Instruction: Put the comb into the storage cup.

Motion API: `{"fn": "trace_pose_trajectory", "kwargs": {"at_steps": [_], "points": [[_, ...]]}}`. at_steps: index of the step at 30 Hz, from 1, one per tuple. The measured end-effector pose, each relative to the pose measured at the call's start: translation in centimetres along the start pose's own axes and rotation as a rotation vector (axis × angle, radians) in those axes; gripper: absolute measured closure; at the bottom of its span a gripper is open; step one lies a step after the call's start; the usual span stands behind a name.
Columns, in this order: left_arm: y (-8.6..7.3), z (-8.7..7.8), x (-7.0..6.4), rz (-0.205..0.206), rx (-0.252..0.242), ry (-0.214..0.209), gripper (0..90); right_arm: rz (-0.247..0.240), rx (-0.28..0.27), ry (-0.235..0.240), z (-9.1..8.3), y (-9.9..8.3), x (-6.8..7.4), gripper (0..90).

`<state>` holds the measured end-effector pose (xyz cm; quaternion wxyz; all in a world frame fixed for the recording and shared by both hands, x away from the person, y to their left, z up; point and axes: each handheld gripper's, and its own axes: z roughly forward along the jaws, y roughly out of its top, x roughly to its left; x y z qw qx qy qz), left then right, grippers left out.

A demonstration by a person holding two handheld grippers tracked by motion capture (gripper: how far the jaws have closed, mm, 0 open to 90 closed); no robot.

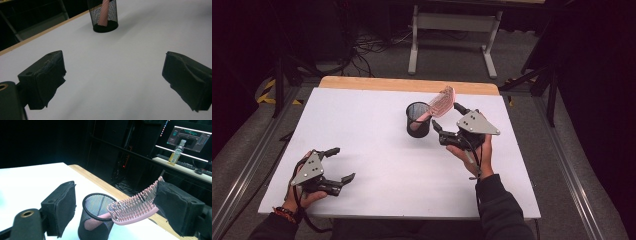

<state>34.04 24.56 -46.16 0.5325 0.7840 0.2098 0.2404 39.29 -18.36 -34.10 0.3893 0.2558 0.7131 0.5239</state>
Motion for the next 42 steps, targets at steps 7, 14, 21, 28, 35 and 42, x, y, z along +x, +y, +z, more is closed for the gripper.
{"fn": "trace_pose_trajectory", "kwargs": {"at_steps": [7, 14, 21, 28, 35, 42], "points": [[0.0, 0.0, 0.0, 0.002, 0.005, -0.005, 5.8, -0.018, -0.014, -0.001, -0.6, 0.0, 0.3, 18.0], [0.0, 0.1, 0.0, 0.002, 0.007, -0.01, 5.8, -0.027, 0.002, 0.002, -1.1, -0.2, 0.4, 17.7], [0.0, 0.1, 0.0, 0.004, 0.009, -0.01, 5.7, -0.036, 0.013, -0.01, -1.7, -0.3, 0.4, 16.6], [0.0, 0.1, -0.1, 0.003, 0.01, -0.013, 5.8, -0.046, 0.021, -0.01, -2.3, -0.4, 0.5, 16.1], [0.0, 0.1, -0.1, 0.0, 0.011, -0.013, 5.8, -0.059, 0.038, -0.009, -2.7, -0.6, 0.8, 15.6], [0.0, 0.1, 0.0, 0.001, 0.011, -0.013, 5.8, -0.073, 0.045, -0.009, -3.2, -0.8, 1.0, 15.1]]}}
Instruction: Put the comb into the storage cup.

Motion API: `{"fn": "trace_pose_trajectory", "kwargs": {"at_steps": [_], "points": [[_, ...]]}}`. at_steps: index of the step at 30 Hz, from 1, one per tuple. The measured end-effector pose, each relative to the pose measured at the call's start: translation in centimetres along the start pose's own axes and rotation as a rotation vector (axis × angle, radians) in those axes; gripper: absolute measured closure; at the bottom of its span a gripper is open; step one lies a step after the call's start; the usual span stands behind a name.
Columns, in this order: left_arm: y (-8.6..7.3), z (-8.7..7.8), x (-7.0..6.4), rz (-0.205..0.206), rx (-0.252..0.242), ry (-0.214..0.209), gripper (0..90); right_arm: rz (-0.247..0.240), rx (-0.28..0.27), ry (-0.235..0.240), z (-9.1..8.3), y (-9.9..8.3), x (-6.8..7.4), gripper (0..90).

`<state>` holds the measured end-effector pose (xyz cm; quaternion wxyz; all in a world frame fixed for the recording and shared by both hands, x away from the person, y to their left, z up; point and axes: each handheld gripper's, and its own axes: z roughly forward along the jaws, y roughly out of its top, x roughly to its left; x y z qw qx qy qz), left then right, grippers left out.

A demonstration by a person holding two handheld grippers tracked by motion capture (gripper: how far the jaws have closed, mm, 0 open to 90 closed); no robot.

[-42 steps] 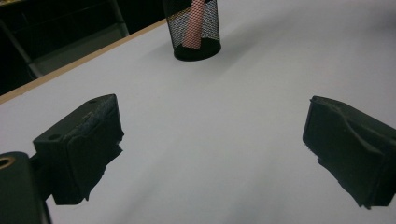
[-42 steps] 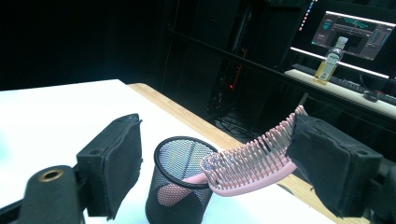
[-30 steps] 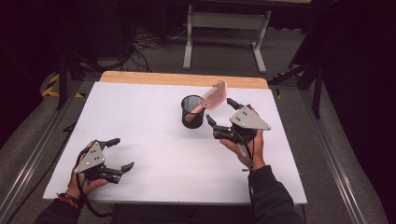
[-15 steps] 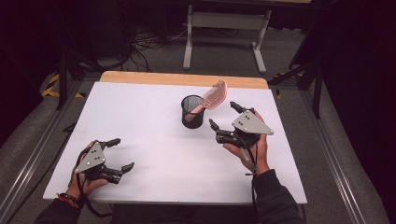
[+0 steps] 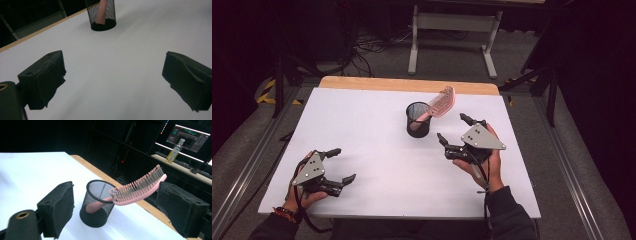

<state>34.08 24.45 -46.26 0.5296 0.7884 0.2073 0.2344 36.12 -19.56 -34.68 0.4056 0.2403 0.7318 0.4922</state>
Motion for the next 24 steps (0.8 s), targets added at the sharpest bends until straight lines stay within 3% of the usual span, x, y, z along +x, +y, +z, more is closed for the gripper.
{"fn": "trace_pose_trajectory", "kwargs": {"at_steps": [24], "points": [[0.0, -0.1, 0.0, 0.002, -0.003, 0.002, 5.7, -0.062, 0.072, 0.022, -1.4, -1.6, 1.1, 14.6]]}}
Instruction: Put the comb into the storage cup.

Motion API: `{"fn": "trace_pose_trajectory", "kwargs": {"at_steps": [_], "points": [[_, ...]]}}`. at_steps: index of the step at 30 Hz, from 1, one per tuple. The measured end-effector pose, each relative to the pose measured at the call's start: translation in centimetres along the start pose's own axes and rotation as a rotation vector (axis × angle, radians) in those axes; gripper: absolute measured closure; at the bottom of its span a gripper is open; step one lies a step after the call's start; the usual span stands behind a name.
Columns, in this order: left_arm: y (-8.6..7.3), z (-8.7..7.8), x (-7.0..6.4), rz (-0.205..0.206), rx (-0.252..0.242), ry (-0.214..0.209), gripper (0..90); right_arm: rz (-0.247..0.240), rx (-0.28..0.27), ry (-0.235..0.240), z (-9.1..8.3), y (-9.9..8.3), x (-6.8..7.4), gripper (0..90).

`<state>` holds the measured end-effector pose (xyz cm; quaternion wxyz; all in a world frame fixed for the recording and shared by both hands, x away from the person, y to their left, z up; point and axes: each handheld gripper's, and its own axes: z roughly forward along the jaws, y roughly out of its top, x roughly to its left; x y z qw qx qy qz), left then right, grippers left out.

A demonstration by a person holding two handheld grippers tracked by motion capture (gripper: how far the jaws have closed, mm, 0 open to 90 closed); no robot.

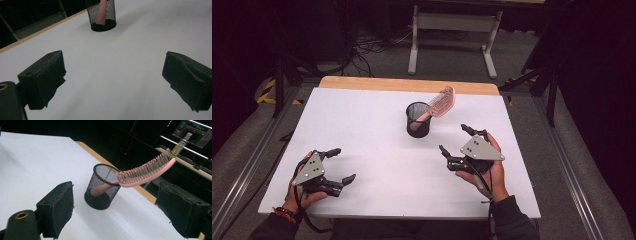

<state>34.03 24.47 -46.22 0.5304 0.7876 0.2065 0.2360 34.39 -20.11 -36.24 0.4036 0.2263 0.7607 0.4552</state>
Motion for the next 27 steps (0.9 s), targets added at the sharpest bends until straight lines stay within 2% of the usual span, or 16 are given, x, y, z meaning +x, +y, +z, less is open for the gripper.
{"fn": "trace_pose_trajectory", "kwargs": {"at_steps": [12, 16, 19, 27], "points": [[0.0, 0.0, 0.0, 0.0, 0.0, 0.001, 5.7, -0.02, 0.032, -0.016, -0.7, -1.1, 0.3, 14.1], [0.0, 0.0, 0.0, -0.001, 0.002, -0.002, 5.7, -0.03, 0.048, 0.016, -0.7, -1.6, 0.4, 13.0], [0.0, 0.0, 0.0, -0.001, 0.002, -0.002, 5.7, -0.052, 0.063, 0.004, -0.7, -2.1, 0.7, 11.3], [0.0, 0.1, -0.1, -0.002, 0.003, -0.004, 5.7, -0.04, 0.072, -0.008, -1.0, -3.2, 0.7, 11.3]]}}
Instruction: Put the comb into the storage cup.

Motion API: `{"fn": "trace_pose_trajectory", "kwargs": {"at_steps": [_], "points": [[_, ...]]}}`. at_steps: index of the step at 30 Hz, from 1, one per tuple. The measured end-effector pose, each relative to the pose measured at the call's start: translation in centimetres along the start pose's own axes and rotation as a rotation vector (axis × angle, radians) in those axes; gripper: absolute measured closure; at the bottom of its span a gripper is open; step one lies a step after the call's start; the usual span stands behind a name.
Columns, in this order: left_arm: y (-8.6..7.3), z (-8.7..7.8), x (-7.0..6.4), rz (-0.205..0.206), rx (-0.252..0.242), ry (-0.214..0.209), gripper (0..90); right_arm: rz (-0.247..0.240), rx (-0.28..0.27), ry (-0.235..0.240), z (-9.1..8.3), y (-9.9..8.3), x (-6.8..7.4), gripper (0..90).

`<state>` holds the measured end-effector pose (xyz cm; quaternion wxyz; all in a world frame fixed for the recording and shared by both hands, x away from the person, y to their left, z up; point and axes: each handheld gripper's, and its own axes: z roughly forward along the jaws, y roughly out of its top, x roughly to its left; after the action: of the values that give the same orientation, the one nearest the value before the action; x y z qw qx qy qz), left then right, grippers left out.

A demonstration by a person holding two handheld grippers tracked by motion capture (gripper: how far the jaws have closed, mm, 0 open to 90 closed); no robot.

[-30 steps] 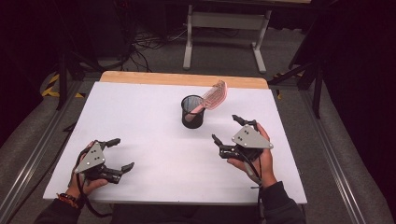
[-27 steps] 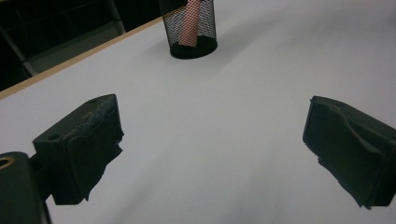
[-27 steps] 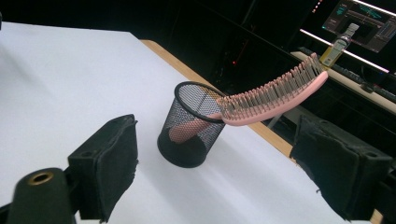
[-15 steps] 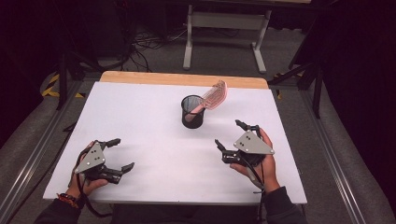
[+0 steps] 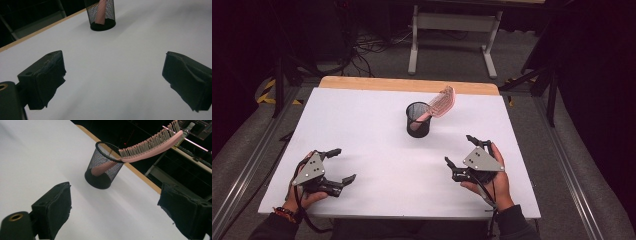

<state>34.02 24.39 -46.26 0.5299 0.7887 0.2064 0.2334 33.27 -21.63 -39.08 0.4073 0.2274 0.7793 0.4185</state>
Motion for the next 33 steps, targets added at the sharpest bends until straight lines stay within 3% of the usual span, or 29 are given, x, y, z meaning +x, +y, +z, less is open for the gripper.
{"fn": "trace_pose_trajectory", "kwargs": {"at_steps": [3, 10, 19, 28, 31, 33], "points": [[0.0, 0.0, 0.0, 0.001, -0.001, 0.001, 5.7, 0.011, -0.006, 0.028, -0.2, -0.6, 0.0, 11.2], [0.0, 0.0, 0.0, 0.002, -0.001, -0.002, 5.6, 0.034, 0.003, 0.035, -0.7, -2.1, 0.2, 10.5], [0.0, -0.1, 0.1, -0.004, -0.004, 0.003, 5.5, 0.074, 0.021, -0.003, -1.0, -4.6, 0.1, 11.3], [0.0, -0.1, 0.2, -0.007, -0.003, 0.004, 5.5, 0.167, 0.01, -0.03, -2.1, -7.3, -1.1, 10.6], [0.0, -0.1, 0.1, -0.005, -0.005, 0.004, 5.4, 0.17, 0.025, -0.045, -2.3, -8.1, -1.2, 10.0], [0.1, -0.1, 0.1, -0.003, -0.003, 0.002, 5.4, 0.198, 0.031, -0.051, -2.5, -8.9, -1.2, 8.9]]}}
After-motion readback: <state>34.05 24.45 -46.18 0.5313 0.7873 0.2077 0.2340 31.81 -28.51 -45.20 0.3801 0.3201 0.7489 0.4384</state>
